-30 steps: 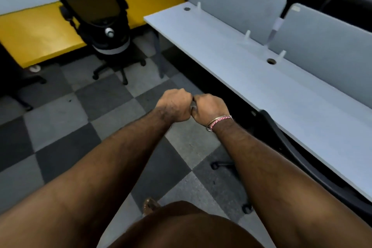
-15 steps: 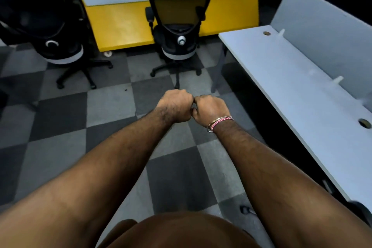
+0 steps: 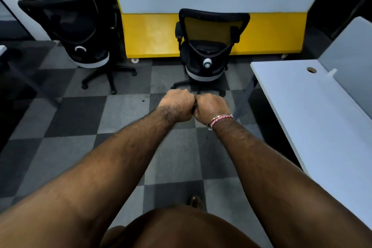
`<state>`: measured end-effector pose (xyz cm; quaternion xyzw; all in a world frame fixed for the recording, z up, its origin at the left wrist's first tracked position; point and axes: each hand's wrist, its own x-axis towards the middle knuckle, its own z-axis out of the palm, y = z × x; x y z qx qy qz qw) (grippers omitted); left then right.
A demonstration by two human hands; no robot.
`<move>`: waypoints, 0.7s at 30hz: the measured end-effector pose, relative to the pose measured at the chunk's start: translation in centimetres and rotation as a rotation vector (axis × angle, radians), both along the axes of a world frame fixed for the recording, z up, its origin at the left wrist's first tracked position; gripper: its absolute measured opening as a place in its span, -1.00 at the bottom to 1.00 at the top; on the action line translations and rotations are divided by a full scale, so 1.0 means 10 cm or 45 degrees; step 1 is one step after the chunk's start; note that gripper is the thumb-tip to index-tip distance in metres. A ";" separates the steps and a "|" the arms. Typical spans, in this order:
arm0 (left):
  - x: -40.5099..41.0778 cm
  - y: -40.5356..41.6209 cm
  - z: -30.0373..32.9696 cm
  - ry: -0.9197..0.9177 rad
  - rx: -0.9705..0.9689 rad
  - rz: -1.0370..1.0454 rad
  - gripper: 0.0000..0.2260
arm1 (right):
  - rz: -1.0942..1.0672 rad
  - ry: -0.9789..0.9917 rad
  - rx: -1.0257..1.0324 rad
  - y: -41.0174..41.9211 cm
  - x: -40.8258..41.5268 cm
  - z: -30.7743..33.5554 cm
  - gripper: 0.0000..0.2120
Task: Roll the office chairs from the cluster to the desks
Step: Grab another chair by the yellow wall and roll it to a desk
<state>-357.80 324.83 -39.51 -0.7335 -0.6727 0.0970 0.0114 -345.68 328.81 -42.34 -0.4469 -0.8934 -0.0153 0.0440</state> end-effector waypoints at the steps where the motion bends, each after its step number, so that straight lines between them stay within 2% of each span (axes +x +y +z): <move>1: 0.03 0.22 0.05 -0.007 0.000 0.010 -0.90 | 0.015 0.012 0.006 0.24 0.02 0.04 -0.78; 6: 0.10 1.04 0.14 -0.053 -0.016 0.036 -0.85 | 0.049 0.031 0.010 1.12 0.10 0.11 -0.80; 12: 0.04 2.05 -0.09 -0.033 -0.065 0.043 -0.88 | -0.002 0.093 -0.023 2.03 0.11 -0.08 -0.81; 21: -0.36 3.84 -0.34 -0.062 -0.044 -0.030 -0.88 | -0.061 0.058 -0.006 3.79 -0.31 -0.35 -0.81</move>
